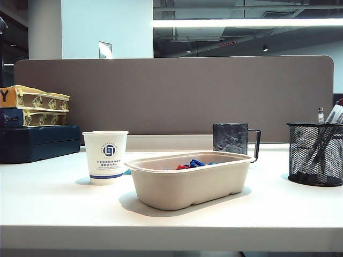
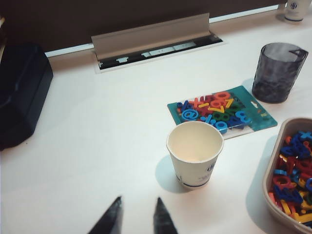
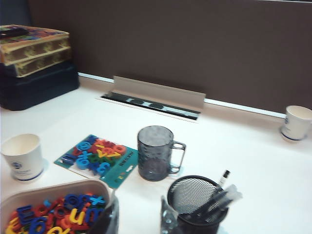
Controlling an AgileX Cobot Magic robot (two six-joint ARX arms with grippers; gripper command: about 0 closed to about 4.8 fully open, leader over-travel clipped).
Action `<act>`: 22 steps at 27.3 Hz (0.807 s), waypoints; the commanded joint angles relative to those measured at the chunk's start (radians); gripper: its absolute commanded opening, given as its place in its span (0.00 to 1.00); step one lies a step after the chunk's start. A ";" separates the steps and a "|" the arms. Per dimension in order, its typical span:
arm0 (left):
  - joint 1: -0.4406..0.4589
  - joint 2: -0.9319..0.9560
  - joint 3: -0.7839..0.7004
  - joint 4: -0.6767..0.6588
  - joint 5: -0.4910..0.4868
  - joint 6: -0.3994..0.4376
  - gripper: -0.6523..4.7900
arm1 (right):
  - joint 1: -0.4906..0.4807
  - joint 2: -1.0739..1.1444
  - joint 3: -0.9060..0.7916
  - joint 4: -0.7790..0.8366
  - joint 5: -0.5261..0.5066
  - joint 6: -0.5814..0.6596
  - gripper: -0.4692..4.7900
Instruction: Pick up one pen and put it in the pen container.
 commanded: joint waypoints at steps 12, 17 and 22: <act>-0.001 -0.018 -0.020 0.097 -0.021 -0.003 0.21 | 0.002 -0.003 -0.025 0.067 0.137 -0.001 0.09; -0.001 -0.154 -0.113 0.116 -0.023 -0.027 0.21 | 0.002 -0.082 -0.087 0.093 0.170 -0.003 0.09; -0.001 -0.270 -0.155 0.101 -0.025 -0.029 0.21 | 0.002 -0.147 -0.128 0.071 0.198 -0.003 0.09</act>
